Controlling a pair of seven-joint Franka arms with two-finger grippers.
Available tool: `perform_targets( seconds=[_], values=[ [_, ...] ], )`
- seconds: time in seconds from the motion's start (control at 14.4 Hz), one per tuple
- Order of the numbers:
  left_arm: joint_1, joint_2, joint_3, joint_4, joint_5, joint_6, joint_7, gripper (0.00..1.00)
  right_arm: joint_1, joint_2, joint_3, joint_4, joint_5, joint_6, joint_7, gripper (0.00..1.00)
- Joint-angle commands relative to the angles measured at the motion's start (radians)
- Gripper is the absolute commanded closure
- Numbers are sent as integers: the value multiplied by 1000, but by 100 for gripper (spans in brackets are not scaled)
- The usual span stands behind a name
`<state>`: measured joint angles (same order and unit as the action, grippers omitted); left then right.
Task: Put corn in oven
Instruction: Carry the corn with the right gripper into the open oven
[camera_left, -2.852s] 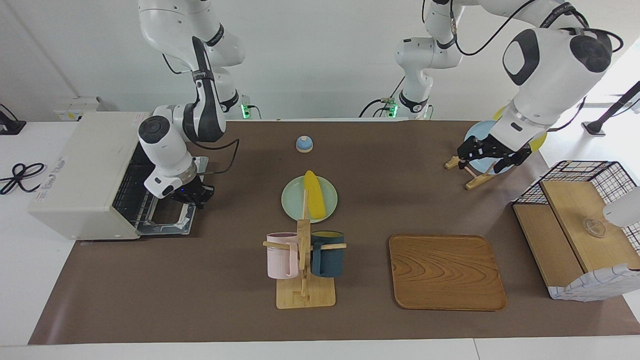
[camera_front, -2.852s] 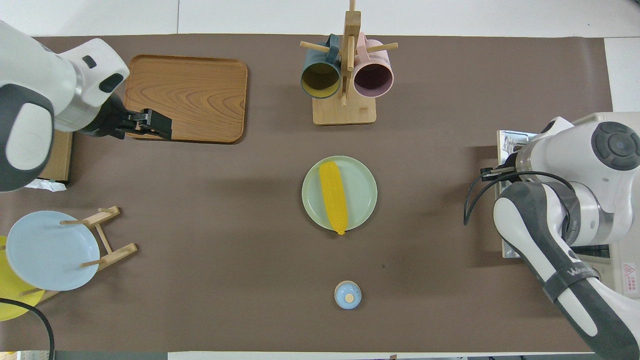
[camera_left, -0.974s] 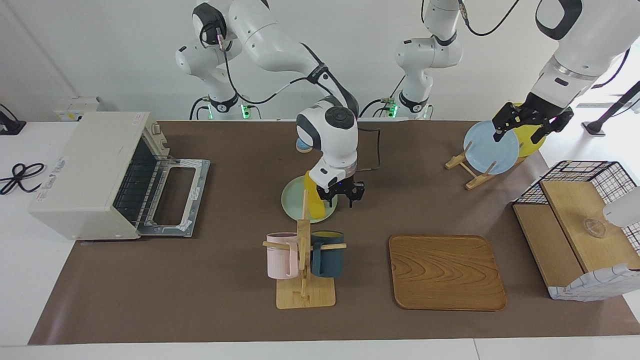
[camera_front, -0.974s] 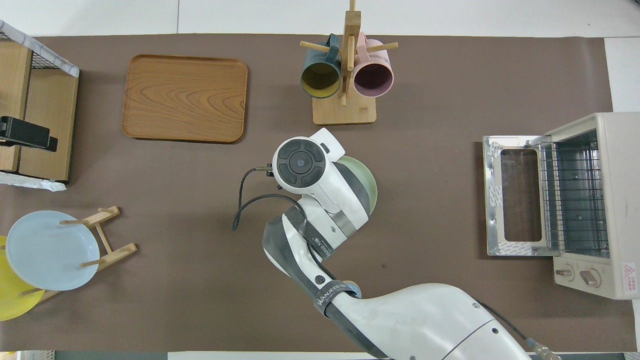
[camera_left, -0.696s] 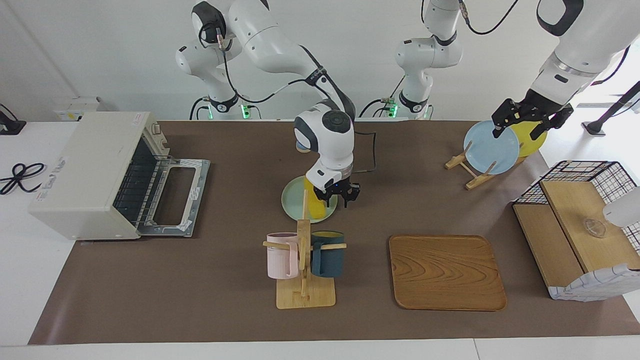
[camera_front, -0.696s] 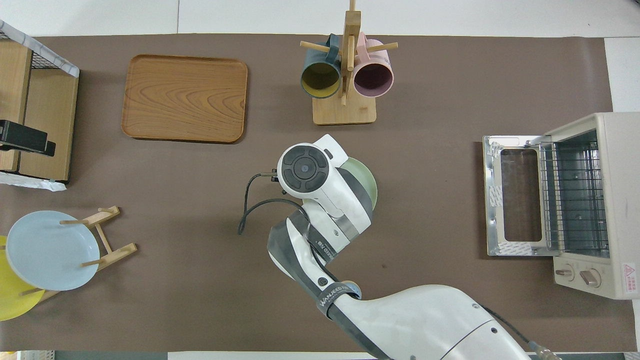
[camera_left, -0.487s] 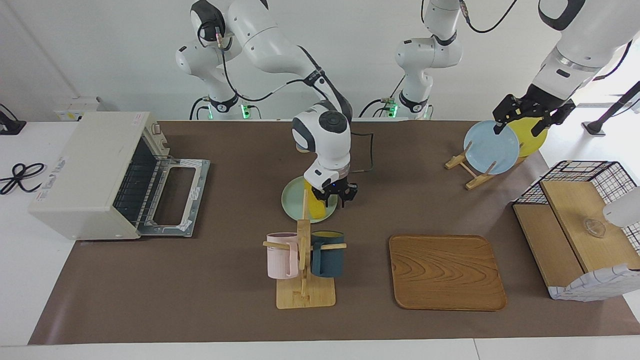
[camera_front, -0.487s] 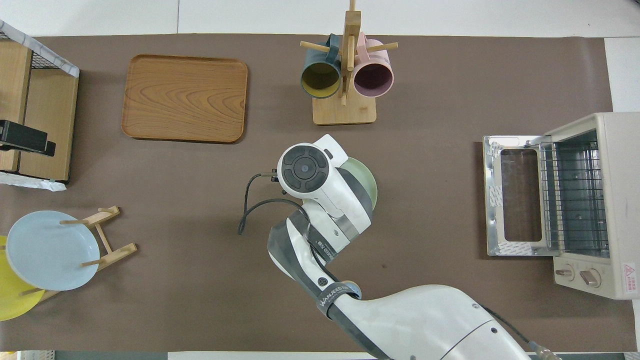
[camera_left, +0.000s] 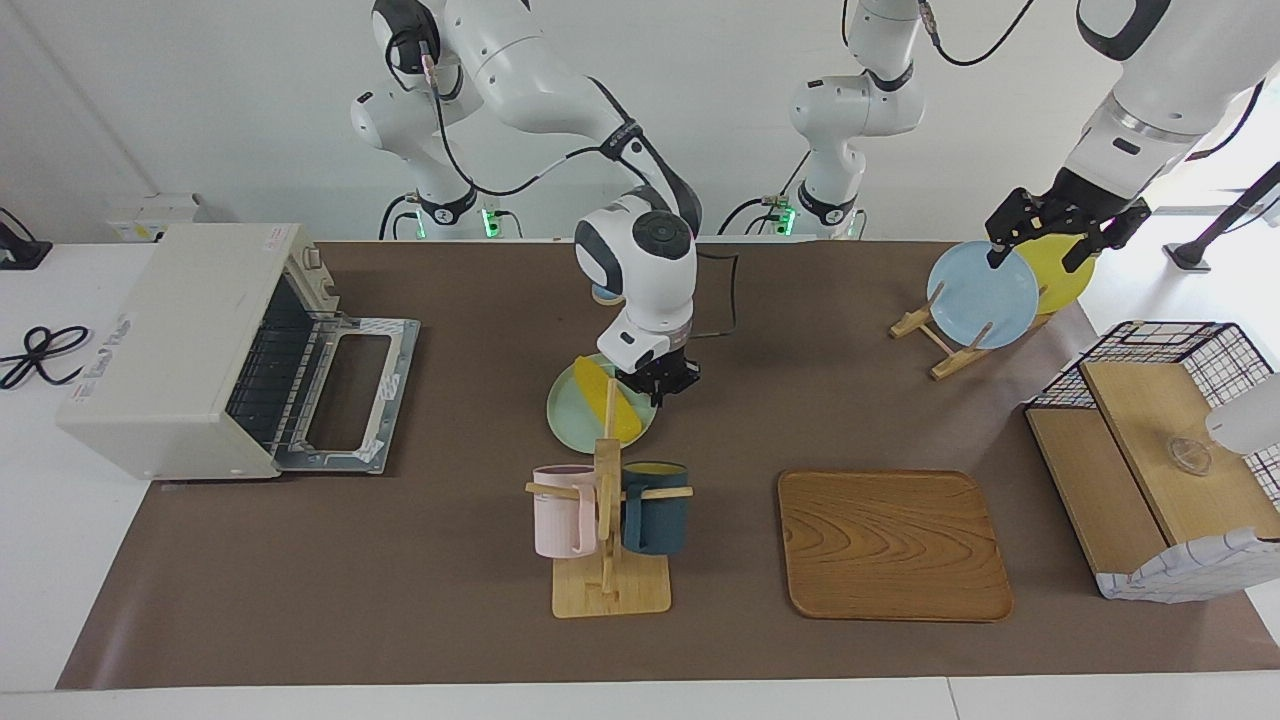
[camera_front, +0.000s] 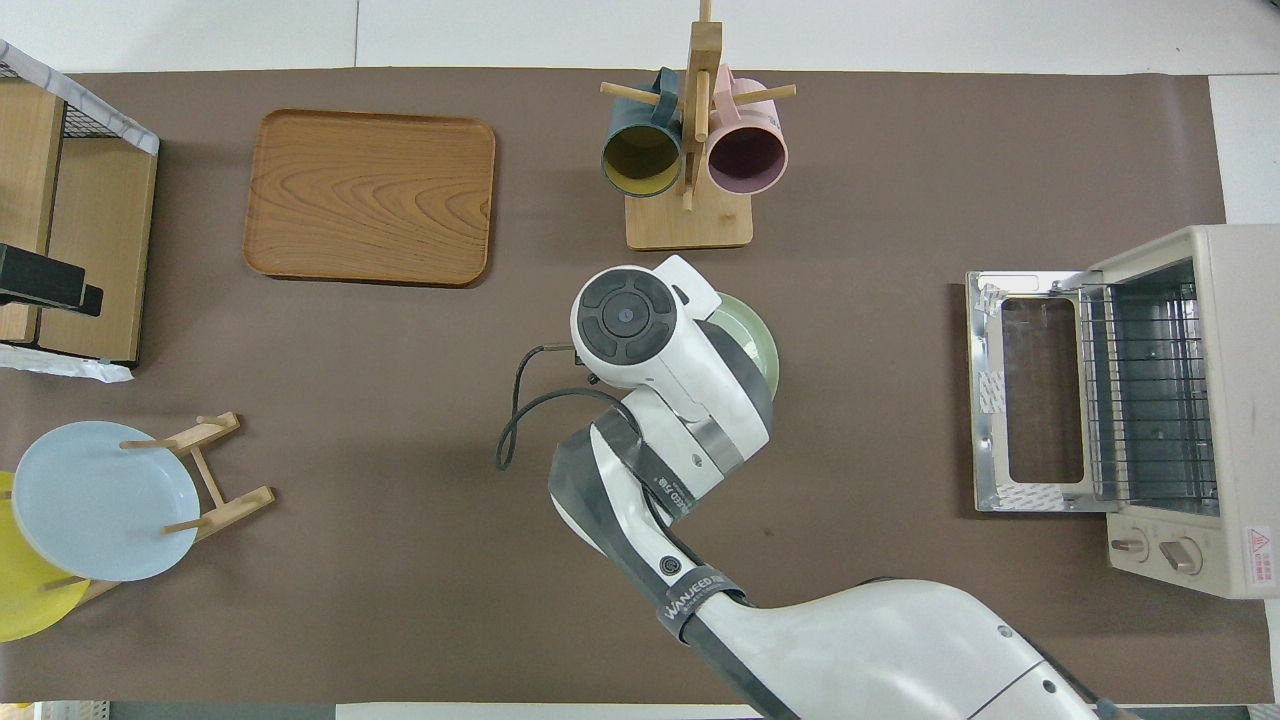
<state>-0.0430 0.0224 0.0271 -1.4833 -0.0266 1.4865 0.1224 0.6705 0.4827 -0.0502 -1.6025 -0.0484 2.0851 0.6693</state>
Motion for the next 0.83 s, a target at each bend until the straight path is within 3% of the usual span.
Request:
perform_targets(
  seconds=[0.0,0.28,0.56,0.77],
  values=[
    [14,-15,-9,-9,-6,-15,2,0,-34,27,6,125,-128,-163,-43,100],
    [5,-21,-9,-23,-6,-3,-3,0,-162,-70,4,67,-139,-259,-160,100],
    [5,-21,-9,-23,-6,0,-4,0,-346,-241,4,-159,-139,-249,-298,100],
    [5,-21,-7,-26,-6,1,-4,0,-445,-302,3,-252,-137,-263,-394,100]
  ],
)
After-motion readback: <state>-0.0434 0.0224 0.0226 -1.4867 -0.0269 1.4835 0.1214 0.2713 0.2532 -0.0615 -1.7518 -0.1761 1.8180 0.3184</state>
